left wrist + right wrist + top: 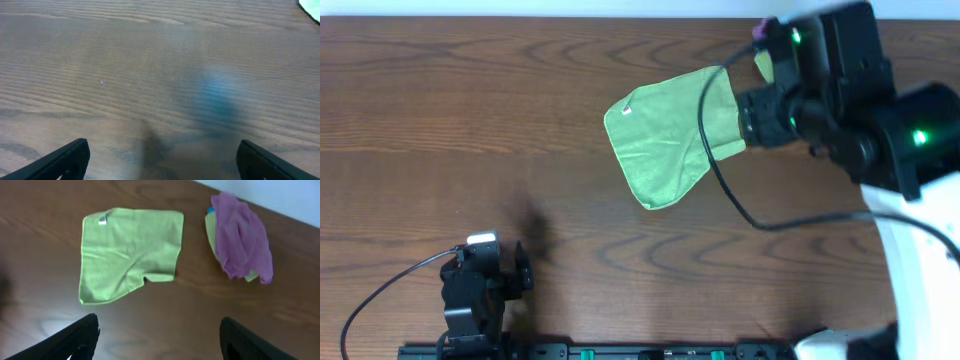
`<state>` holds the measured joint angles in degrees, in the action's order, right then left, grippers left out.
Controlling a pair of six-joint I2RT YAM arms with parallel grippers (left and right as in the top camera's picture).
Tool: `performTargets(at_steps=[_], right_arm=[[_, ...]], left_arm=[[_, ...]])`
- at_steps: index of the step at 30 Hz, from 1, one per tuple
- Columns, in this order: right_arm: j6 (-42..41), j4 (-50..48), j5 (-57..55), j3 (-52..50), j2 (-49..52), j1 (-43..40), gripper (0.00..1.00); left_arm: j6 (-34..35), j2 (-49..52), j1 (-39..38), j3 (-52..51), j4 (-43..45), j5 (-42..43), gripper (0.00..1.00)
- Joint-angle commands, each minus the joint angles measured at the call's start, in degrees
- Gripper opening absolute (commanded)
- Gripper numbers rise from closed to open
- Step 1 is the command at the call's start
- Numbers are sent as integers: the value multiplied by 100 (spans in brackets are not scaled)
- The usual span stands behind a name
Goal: Fold the cloth
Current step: 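Release the green cloth and retract the right gripper toward the base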
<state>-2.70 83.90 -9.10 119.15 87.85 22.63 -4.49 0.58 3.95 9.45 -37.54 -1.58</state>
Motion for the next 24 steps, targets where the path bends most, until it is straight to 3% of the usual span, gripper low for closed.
performTargets(at_steps=[1, 13, 18, 24], right_arm=[[-201, -24, -308, -693, -601, 44, 79], [-831, -557, -400, -4162, -3447, 15, 84], [-1241, -640, -385, -5016, -4236, -260, 85], [-986, -935, 385, -5340, -4887, -1379, 86]], left_arm=[[-22, -35, -24, -50, -15, -31, 95], [-22, -35, -24, -50, -15, -31, 95], [-22, -33, -24, -50, -13, -31, 95], [-22, -35, -24, -50, -13, -31, 95]])
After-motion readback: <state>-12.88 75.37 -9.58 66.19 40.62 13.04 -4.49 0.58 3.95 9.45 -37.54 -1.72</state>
